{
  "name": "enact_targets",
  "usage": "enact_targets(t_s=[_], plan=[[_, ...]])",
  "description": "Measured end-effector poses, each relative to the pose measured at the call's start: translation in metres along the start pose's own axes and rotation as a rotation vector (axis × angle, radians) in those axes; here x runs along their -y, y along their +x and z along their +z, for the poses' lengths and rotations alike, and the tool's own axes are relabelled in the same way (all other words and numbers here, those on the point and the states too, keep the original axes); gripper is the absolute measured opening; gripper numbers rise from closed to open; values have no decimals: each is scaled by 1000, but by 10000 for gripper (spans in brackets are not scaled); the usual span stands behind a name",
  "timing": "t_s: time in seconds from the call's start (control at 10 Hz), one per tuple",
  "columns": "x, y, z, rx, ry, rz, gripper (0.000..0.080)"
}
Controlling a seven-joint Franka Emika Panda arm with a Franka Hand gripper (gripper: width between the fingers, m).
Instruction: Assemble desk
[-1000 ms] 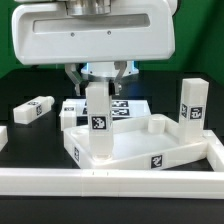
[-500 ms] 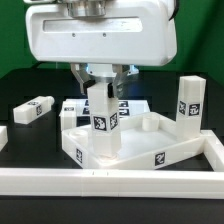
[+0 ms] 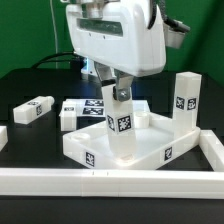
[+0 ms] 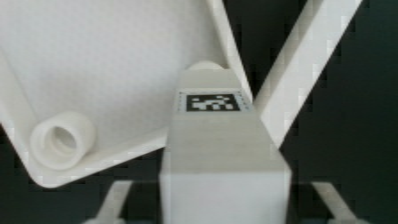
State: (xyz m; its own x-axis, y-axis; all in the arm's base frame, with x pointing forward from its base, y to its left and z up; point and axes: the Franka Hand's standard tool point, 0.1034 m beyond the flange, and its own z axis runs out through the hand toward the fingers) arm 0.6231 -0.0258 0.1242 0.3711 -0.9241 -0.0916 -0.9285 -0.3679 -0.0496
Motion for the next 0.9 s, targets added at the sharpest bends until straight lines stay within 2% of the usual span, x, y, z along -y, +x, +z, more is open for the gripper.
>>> enact_targets(t_s=[0.1, 0.2, 0.3, 0.4, 0.5, 0.9], plan=[[0, 0, 0, 5, 4, 51, 291], [1, -2, 0, 9, 7, 108, 376], [1, -2, 0, 9, 7, 69, 509], [1, -2, 0, 9, 7, 37, 509], [2, -2, 0, 9, 7, -8, 623], [1, -3, 1, 5, 8, -418, 647]])
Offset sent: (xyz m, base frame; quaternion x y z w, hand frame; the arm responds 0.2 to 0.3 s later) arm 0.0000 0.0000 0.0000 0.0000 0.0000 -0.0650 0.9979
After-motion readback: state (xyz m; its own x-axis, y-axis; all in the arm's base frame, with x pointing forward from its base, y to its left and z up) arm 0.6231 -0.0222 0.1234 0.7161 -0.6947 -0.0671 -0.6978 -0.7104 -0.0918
